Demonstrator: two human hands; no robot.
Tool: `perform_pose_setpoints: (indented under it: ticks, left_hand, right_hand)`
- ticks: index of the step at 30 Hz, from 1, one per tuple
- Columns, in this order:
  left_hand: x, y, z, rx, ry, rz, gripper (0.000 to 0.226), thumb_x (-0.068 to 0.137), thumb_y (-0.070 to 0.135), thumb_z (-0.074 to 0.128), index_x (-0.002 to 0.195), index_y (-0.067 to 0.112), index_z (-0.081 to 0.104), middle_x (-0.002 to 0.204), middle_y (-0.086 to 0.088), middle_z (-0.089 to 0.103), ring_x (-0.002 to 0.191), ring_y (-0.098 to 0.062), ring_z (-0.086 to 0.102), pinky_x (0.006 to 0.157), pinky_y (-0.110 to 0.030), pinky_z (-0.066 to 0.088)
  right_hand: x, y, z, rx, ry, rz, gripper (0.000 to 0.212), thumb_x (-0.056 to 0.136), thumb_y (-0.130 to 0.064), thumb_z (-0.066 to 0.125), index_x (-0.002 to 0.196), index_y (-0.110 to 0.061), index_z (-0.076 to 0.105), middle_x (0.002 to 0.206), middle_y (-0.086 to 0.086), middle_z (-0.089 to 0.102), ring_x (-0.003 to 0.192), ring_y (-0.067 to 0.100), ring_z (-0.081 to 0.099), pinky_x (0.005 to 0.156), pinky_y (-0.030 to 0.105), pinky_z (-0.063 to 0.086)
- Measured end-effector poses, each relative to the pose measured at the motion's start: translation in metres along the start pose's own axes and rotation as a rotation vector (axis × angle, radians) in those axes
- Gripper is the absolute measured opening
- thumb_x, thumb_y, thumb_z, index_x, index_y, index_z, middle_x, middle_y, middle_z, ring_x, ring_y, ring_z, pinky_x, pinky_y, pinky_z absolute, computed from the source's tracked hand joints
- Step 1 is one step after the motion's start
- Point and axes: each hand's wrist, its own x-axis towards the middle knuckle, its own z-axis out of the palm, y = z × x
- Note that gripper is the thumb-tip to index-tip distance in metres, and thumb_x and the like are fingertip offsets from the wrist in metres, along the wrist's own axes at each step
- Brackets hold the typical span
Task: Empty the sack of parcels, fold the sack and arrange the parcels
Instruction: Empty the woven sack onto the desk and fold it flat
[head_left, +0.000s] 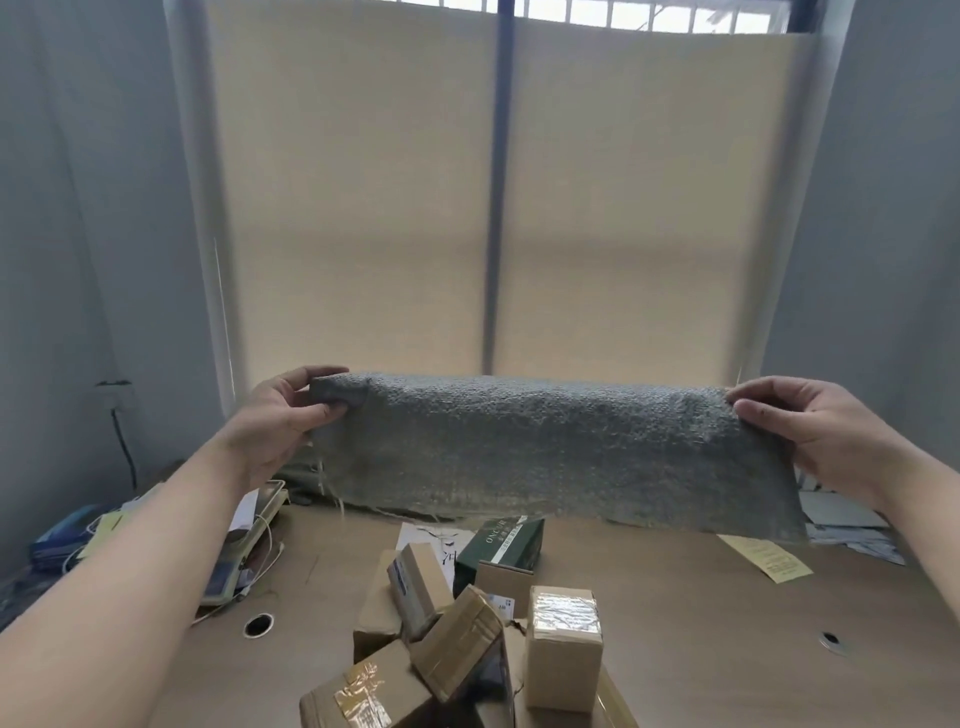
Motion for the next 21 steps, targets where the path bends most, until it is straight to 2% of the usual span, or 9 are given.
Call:
perform_pose_setpoints:
  ticks: [3,6,8,10,12,15,17,19,21]
  left_hand:
    - [0.002,-0.003,-0.001,0.1,0.08,0.06,0.036,0.09,-0.008,0.063,0.107,0.021,0.074,0.093,0.001,0.078,0.089,-0.015,0.07,0.076,-0.024,0.059]
    - [0.002,-0.005,-0.001,0.18,0.151,0.146,0.044,0.085,-0.011,0.067,0.085,0.031,0.082,0.086,0.009,0.079,0.087,-0.004,0.071,0.077,-0.013,0.055]
    - [0.0,-0.006,0.0,0.229,0.188,0.179,0.049,0.082,-0.011,0.07,0.078,0.036,0.082,0.081,0.013,0.078,0.079,0.001,0.07,0.074,-0.011,0.053]
    - [0.001,-0.009,-0.001,0.28,0.237,0.202,0.046,0.08,-0.007,0.075,0.077,0.038,0.081,0.079,0.014,0.078,0.075,0.002,0.069,0.079,-0.018,0.053]
    - [0.0,-0.011,-0.003,0.325,0.284,0.215,0.04,0.079,-0.001,0.079,0.077,0.039,0.081,0.078,0.014,0.078,0.073,0.002,0.068,0.082,-0.025,0.052]
    - [0.001,-0.015,-0.005,0.405,0.322,0.236,0.027,0.08,0.008,0.081,0.077,0.035,0.079,0.075,0.012,0.077,0.071,-0.005,0.067,0.08,-0.03,0.053]
    - [0.001,-0.017,-0.006,0.439,0.322,0.236,0.01,0.079,0.018,0.083,0.078,0.026,0.077,0.073,0.002,0.074,0.07,-0.015,0.062,0.076,-0.035,0.05]
    - [-0.001,-0.017,-0.005,0.449,0.292,0.21,0.016,0.073,0.032,0.083,0.075,0.021,0.072,0.071,-0.007,0.068,0.066,-0.021,0.056,0.069,-0.035,0.046]
    - [-0.003,-0.016,0.002,0.415,0.264,0.152,0.02,0.077,0.031,0.081,0.071,0.02,0.066,0.059,0.002,0.059,0.056,-0.021,0.047,0.058,-0.031,0.038]
  right_hand:
    - [0.0,0.001,-0.002,0.02,-0.071,0.058,0.089,0.024,-0.023,0.103,0.106,-0.01,0.073,0.098,0.014,0.074,0.084,0.021,0.073,0.069,0.026,0.061]
    - [0.002,0.003,0.0,-0.061,-0.013,-0.04,0.097,0.016,-0.038,0.102,0.104,-0.009,0.073,0.09,0.009,0.074,0.081,0.013,0.071,0.07,0.018,0.058]
    - [0.002,0.003,0.001,-0.133,0.029,-0.115,0.072,0.04,-0.033,0.1,0.103,-0.01,0.074,0.092,0.01,0.074,0.077,0.006,0.069,0.067,0.012,0.055]
    - [0.001,0.002,0.004,-0.206,0.058,-0.166,0.032,0.07,-0.01,0.086,0.101,-0.01,0.075,0.096,0.015,0.074,0.074,0.001,0.066,0.065,0.008,0.051]
    - [0.003,0.006,0.002,-0.26,0.087,-0.209,0.015,0.081,-0.003,0.076,0.09,-0.016,0.078,0.086,0.011,0.072,0.072,0.007,0.062,0.061,0.009,0.049]
    - [0.001,0.009,0.001,-0.283,0.119,-0.254,0.011,0.082,-0.006,0.076,0.077,-0.017,0.077,0.066,0.006,0.061,0.062,0.017,0.048,0.05,0.014,0.043]
    - [0.002,0.011,0.0,-0.31,0.148,-0.273,0.011,0.084,-0.006,0.074,0.076,-0.013,0.075,0.055,-0.003,0.053,0.052,0.01,0.039,0.045,0.011,0.034]
    - [-0.001,0.011,-0.001,-0.319,0.174,-0.288,0.009,0.086,-0.011,0.073,0.084,-0.002,0.072,0.047,-0.013,0.048,0.043,0.004,0.039,0.043,0.007,0.03]
    - [-0.006,0.01,0.003,-0.275,0.186,-0.293,0.042,0.077,-0.043,0.079,0.085,-0.002,0.072,0.048,-0.013,0.047,0.04,0.003,0.037,0.041,0.007,0.029]
